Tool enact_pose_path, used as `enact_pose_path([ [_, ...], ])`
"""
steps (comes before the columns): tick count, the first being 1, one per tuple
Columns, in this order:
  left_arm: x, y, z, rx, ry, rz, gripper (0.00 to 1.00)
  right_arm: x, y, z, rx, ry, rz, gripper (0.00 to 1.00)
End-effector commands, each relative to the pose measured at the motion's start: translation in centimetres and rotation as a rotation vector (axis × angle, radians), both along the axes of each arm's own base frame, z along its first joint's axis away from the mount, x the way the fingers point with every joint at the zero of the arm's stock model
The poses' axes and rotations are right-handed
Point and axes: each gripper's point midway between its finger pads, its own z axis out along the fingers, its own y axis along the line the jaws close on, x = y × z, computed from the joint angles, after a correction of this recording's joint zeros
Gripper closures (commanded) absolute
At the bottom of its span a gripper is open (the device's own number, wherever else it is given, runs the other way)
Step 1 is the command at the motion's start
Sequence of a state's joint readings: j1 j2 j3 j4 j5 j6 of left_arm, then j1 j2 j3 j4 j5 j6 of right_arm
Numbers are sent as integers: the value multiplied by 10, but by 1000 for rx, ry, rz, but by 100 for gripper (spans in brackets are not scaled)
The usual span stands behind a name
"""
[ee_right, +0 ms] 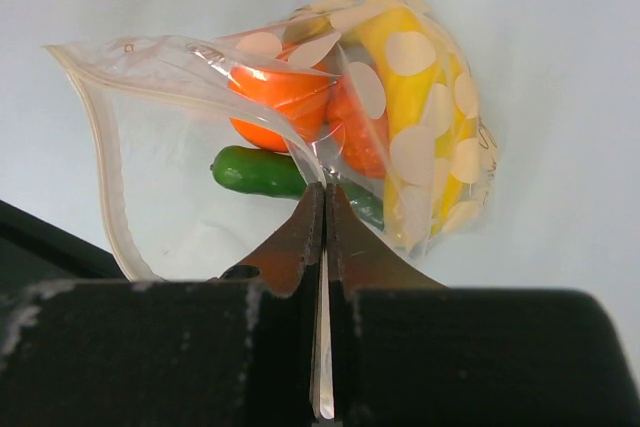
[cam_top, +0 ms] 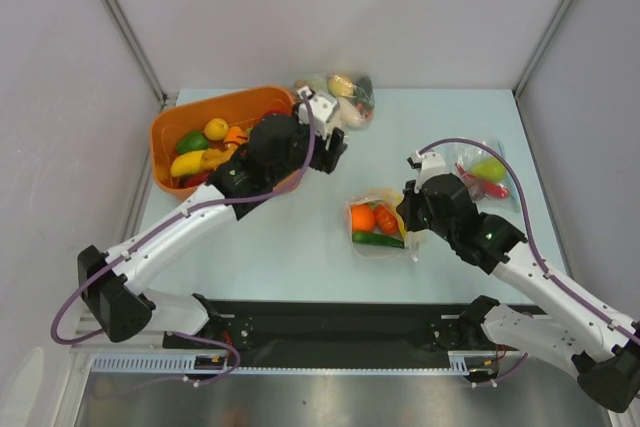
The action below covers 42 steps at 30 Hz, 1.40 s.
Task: Open the zip-top bag and remove the fake food
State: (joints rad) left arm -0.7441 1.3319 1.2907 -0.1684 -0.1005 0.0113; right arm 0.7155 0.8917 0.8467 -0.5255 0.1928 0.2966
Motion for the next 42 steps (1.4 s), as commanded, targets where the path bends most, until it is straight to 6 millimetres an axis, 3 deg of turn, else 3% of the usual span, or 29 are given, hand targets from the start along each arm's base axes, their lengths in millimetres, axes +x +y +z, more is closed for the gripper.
enact_pose_path([
  [1, -39, -31, 5, 53, -54, -196, 33, 7, 6, 17, 46, -37, -5, 100],
  [6, -89, -66, -20, 58, 7, -497, 33, 8, 6, 17, 46, -40, -9, 100],
  [8, -109, -76, -21, 29, 18, -616, 34, 8, 4, 17, 44, -40, -15, 100],
  [16, -142, -93, -70, 106, 160, -798, 36, 5, 2, 16, 46, -37, -18, 100],
  [27, -153, -108, -141, 261, 322, -861, 37, 2, 1, 6, 43, -22, -18, 100],
  [36, -138, -101, -193, 385, 386, -787, 37, 5, 5, -6, 42, -9, -11, 100],
  [39, -150, -100, -198, 412, 362, -799, 39, 6, 5, -18, 29, 10, -16, 100],
  [42, -165, -108, -178, 345, 289, -831, 38, 9, 6, -27, 22, 23, -23, 100],
])
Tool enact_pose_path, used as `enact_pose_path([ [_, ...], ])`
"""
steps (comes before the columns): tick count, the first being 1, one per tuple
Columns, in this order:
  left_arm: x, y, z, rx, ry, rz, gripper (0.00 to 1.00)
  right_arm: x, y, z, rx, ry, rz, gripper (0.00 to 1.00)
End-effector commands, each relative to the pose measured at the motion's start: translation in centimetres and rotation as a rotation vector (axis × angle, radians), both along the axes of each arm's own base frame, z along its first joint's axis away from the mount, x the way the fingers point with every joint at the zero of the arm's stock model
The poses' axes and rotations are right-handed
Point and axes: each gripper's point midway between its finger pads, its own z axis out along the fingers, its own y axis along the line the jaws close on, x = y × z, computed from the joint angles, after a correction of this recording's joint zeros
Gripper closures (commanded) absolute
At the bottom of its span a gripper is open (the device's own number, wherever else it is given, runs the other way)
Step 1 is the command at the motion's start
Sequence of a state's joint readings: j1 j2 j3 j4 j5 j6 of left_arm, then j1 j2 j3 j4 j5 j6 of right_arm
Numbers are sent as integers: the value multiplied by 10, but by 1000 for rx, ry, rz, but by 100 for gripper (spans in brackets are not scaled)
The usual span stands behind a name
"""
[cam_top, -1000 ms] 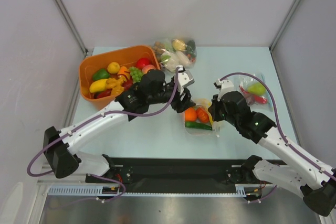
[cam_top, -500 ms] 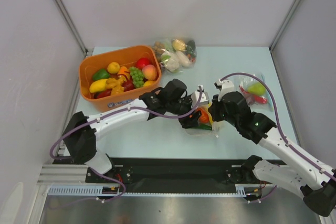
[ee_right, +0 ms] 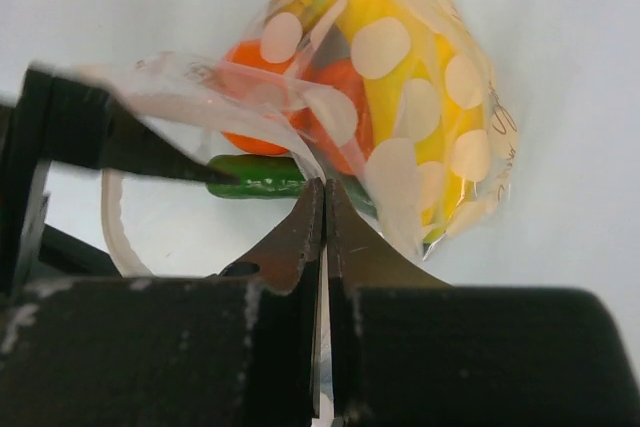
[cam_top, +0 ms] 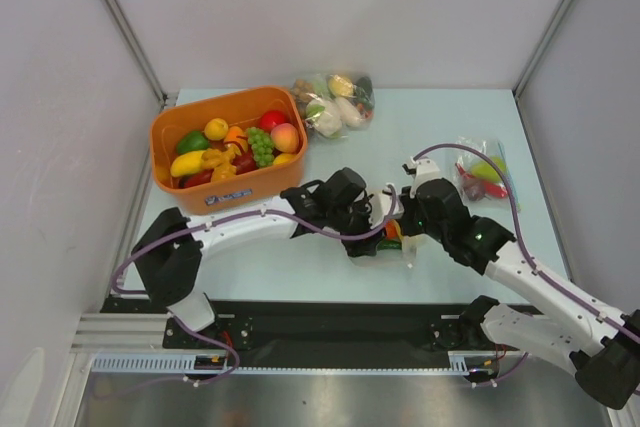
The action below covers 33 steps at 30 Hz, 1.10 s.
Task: Open the zip-top bag and remove the fake food
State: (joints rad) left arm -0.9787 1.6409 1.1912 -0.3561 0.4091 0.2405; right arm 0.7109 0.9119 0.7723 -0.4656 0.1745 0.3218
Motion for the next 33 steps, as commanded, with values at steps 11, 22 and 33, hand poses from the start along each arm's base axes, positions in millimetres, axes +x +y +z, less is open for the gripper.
enact_pose_path([
  [11, -46, -18, 28, -108, -77, -91, 37, 11, 2, -2, 23, -17, -30, 100],
  [22, -1, -23, -5, -48, -95, -27, 37, 1, -6, 9, 47, -30, -39, 100],
  [33, -18, -34, 16, -220, 56, -99, 41, -3, -11, 0, 25, -16, -41, 100],
])
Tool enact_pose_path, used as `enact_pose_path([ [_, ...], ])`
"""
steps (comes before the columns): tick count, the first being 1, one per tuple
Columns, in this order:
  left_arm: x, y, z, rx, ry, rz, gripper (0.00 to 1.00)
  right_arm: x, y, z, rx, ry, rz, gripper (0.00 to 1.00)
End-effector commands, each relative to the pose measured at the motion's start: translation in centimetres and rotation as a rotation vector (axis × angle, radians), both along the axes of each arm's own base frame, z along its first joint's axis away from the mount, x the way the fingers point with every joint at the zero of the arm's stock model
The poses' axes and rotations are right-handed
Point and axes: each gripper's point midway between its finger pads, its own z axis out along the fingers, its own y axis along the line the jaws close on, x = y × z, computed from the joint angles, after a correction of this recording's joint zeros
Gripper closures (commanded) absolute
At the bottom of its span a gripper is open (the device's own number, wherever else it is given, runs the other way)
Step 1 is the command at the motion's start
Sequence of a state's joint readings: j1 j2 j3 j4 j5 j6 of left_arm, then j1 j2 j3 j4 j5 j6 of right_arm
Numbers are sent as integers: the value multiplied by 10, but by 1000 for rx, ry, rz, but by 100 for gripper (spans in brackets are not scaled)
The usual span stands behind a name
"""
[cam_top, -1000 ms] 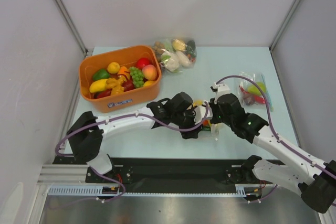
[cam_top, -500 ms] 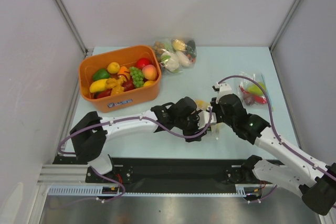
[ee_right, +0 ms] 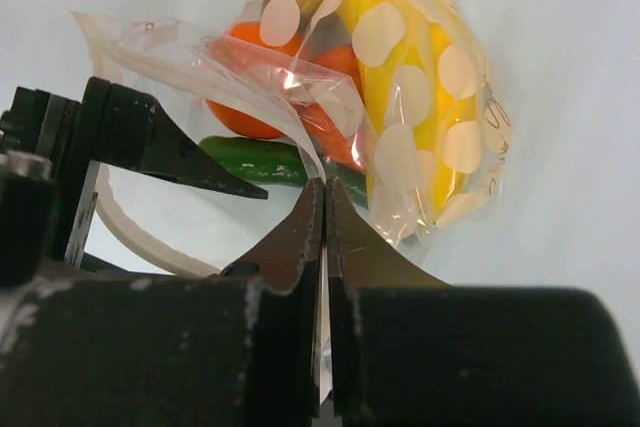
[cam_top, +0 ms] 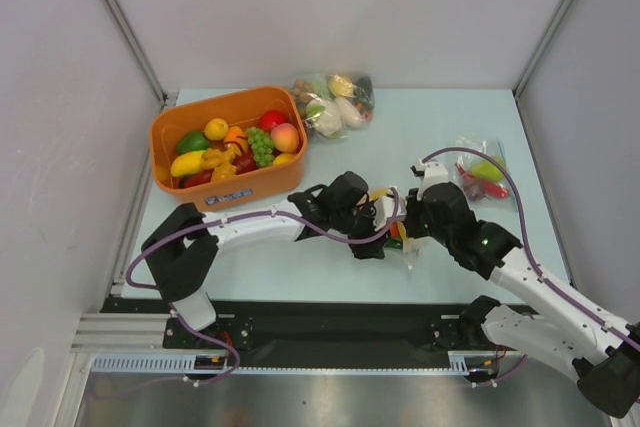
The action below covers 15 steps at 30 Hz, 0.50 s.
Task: Open the zip-top bag and remove the fake food
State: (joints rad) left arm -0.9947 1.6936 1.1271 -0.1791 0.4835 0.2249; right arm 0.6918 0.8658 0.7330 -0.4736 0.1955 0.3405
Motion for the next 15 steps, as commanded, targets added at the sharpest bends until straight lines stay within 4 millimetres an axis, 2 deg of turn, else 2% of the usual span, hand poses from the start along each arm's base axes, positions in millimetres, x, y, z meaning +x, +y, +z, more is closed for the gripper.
enact_pose_path([
  [1, -9, -13, 43, -164, 37, -42, 40, -1, 2, 6, 20, -15, 6, 100],
  [7, -13, -14, 77, -255, 40, -68, 40, -2, 1, 5, 15, -13, 5, 100],
  [12, -5, -11, 79, -266, 19, -42, 40, -3, 0, 7, 22, -18, 3, 100],
  [15, 5, -8, 68, -240, -9, 13, 41, -4, -1, 10, 25, -23, 3, 100],
])
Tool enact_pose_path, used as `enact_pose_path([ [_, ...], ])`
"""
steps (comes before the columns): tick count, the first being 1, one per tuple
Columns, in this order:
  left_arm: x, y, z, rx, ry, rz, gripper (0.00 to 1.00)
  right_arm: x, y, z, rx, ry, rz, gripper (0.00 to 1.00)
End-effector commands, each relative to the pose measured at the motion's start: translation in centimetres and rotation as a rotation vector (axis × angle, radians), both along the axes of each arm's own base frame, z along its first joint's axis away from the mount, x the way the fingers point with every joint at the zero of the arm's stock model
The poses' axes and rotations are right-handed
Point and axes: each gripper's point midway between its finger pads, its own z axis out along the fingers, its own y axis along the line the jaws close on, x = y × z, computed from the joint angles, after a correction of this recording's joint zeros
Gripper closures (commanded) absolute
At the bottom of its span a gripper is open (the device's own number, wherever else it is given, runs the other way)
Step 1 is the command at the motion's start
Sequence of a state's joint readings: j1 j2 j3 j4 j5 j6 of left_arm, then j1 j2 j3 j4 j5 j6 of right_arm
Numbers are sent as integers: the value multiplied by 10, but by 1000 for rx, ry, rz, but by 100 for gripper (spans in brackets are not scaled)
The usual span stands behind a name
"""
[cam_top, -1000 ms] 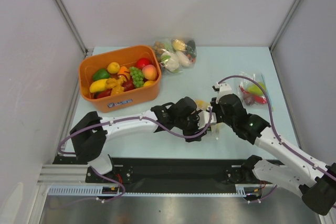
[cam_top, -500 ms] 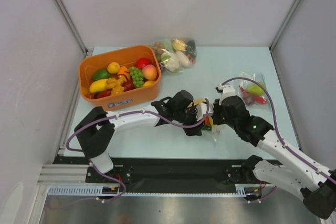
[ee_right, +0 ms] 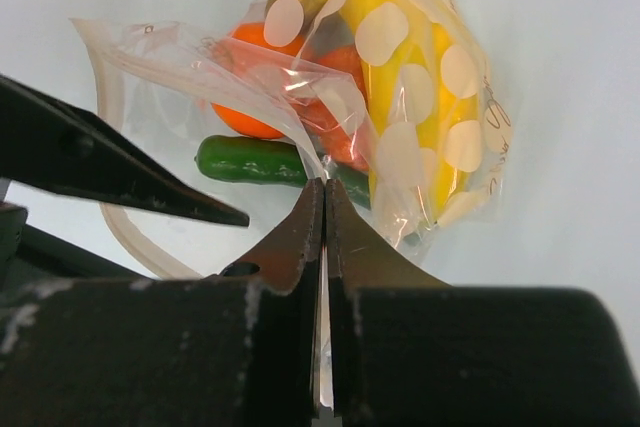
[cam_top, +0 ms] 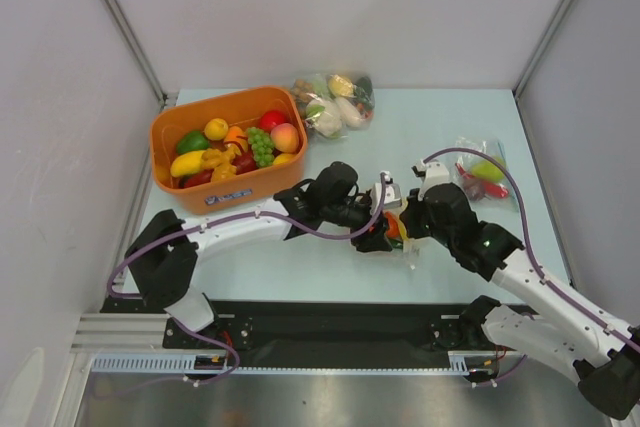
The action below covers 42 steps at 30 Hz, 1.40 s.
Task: Open the zip-top bag and remove the fake food
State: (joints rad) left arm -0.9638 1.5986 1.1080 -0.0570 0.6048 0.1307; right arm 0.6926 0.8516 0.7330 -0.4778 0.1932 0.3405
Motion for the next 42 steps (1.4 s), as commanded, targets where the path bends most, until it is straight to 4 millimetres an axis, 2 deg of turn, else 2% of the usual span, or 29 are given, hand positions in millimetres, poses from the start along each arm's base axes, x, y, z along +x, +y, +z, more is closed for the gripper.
enact_pose_path([
  [1, 16, 0, 10, -49, -63, 60, 41, -2, -1, 7, 17, -17, -1, 100],
  [4, 28, 3, -5, -20, -96, 120, 44, -3, -1, 10, 24, -25, 2, 100],
  [12, 32, 10, -40, 77, -123, 135, 46, -2, -3, 5, 19, -30, -6, 100],
  [20, 34, 21, -74, 138, -115, 177, 46, 1, -4, -11, 12, -18, -29, 100],
  [26, 21, 19, -79, 112, -121, 133, 45, 5, -10, -22, -2, -1, -54, 100],
  [31, 16, 8, -87, 104, -104, 88, 44, 8, -5, -29, 22, 17, -42, 100],
  [36, 21, -6, -87, 102, -114, 62, 44, 9, -2, -32, 32, 23, -31, 100],
  [42, 29, -7, -103, 144, -131, 69, 42, 9, -4, -30, 56, 20, -20, 100],
])
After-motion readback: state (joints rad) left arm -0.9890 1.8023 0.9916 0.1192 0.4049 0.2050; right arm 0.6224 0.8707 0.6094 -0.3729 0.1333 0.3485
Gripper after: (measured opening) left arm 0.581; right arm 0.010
